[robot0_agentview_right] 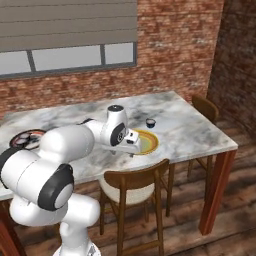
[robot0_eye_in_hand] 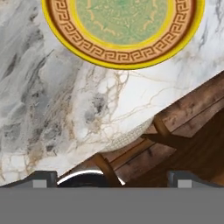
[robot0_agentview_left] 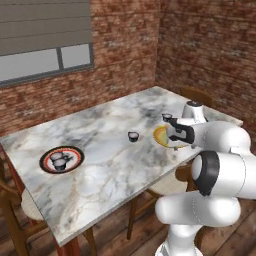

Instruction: Place two yogurt containers on each plate.

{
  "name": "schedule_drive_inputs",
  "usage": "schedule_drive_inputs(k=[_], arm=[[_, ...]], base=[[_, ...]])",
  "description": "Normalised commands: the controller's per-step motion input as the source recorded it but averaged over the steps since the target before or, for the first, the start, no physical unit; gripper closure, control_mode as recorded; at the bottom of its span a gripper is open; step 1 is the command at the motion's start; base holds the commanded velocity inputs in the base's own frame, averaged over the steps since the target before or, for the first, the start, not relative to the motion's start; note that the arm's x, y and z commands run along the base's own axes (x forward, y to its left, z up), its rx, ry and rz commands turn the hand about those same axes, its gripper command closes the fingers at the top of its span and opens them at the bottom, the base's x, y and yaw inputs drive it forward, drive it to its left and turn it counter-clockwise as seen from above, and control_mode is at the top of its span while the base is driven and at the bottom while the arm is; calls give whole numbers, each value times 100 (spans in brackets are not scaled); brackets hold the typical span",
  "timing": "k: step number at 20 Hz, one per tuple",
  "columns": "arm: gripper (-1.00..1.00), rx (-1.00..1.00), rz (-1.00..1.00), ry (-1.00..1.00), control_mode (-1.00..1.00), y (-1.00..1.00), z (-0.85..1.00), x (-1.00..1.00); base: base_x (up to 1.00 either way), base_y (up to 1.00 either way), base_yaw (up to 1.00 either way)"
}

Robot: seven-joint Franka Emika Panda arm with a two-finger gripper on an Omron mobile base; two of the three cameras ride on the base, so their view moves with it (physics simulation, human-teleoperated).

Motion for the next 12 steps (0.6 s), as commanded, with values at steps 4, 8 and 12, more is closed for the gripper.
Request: schedule_drive_inputs(k=[4, 8, 12], arm=[[-100, 0, 0, 0, 100, 0, 0, 0], [-100, 0, 0, 0, 100, 0, 0, 0], [-100, 0, 0, 0, 100, 0, 0, 0]], base=[[12, -5, 0], [-9, 48, 20], [-3, 17, 23]])
